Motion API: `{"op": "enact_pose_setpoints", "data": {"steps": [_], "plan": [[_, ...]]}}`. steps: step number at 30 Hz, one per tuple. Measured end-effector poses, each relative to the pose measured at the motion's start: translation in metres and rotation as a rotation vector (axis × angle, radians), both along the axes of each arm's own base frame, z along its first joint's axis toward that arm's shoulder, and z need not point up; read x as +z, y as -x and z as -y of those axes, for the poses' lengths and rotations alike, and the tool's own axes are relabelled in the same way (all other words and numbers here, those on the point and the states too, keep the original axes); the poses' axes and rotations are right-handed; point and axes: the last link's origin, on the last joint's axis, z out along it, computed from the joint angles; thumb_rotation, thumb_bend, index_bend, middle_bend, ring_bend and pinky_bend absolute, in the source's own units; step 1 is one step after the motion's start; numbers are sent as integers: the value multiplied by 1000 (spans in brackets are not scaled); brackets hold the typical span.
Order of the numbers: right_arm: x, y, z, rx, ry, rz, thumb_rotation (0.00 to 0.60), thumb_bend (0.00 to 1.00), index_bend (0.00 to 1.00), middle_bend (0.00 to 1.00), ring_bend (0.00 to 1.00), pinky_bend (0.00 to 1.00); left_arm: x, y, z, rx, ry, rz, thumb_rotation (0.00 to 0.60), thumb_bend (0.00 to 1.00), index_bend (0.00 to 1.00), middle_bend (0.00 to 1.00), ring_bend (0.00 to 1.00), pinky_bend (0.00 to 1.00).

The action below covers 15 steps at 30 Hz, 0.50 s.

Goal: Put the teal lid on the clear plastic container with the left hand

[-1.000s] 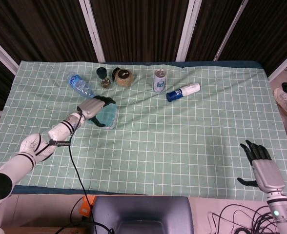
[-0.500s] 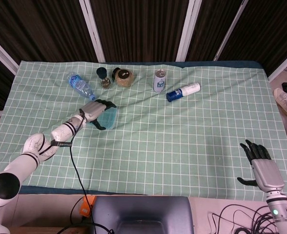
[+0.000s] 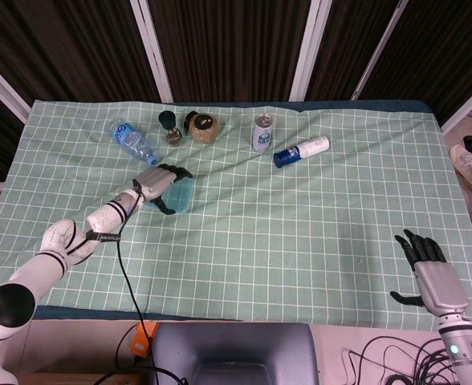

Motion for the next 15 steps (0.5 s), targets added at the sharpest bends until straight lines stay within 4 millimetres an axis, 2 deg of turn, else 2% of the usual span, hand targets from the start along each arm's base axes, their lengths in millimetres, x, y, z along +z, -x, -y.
{"op": "enact_pose_setpoints", "data": {"steps": [15], "plan": [[1, 0, -1, 1, 2, 4, 600, 197, 0, 0, 0, 0, -1, -5, 1, -4, -4, -20, 600, 249, 312, 564, 558, 600]]}}
